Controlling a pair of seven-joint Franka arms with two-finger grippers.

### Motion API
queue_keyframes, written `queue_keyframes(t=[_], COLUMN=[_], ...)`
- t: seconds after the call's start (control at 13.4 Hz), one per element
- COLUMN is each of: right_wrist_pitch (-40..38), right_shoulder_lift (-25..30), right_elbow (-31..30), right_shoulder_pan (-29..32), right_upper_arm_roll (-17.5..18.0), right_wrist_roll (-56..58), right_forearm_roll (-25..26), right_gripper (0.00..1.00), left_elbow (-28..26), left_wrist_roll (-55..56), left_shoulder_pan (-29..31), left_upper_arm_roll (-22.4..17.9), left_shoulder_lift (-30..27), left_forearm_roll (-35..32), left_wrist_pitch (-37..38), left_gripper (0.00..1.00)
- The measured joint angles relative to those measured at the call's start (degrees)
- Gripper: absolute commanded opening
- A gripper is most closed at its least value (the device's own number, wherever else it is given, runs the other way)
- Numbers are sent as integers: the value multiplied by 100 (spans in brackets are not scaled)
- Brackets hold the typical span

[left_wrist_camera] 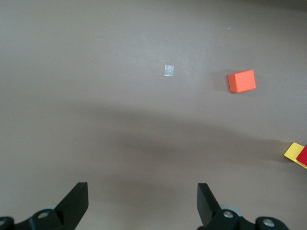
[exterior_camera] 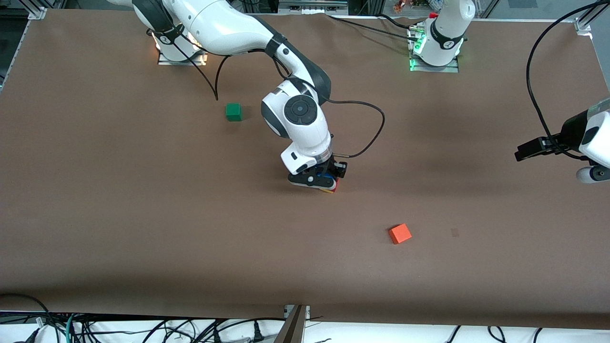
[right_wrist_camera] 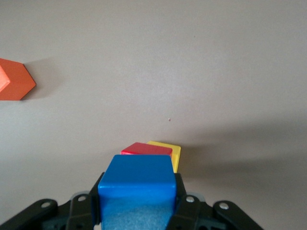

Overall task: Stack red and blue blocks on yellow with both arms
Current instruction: 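Lower the blue cube onto the red cube with the right gripper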

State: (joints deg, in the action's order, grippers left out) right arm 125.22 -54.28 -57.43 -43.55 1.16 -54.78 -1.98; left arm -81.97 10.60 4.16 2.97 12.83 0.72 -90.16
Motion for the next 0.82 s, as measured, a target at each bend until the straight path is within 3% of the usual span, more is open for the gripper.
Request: queue_keyframes(t=[0.52, 0.67, 0.82], right_wrist_pitch=[108, 128, 150], right_shoulder_lift=[-72, -79, -79], right_elbow=[11, 11, 11], right_shoulder_pan=[-82, -96, -111], right_upper_arm_roll=[2, 2, 2], right_wrist_roll=[5, 5, 5], right_forearm_roll=[26, 28, 29], right_gripper=[28, 48, 61], left_elbow=[13, 20, 47], left_wrist_roll=[-10, -10, -10], left_shoulder_pan=[11, 11, 11], left_upper_arm_roll=[-10, -12, -12], left_shoulder_lift=[0, 0, 0], left_forearm_roll=[0, 0, 0], left_wrist_pitch=[-16, -24, -27], left_gripper=[100, 100, 100])
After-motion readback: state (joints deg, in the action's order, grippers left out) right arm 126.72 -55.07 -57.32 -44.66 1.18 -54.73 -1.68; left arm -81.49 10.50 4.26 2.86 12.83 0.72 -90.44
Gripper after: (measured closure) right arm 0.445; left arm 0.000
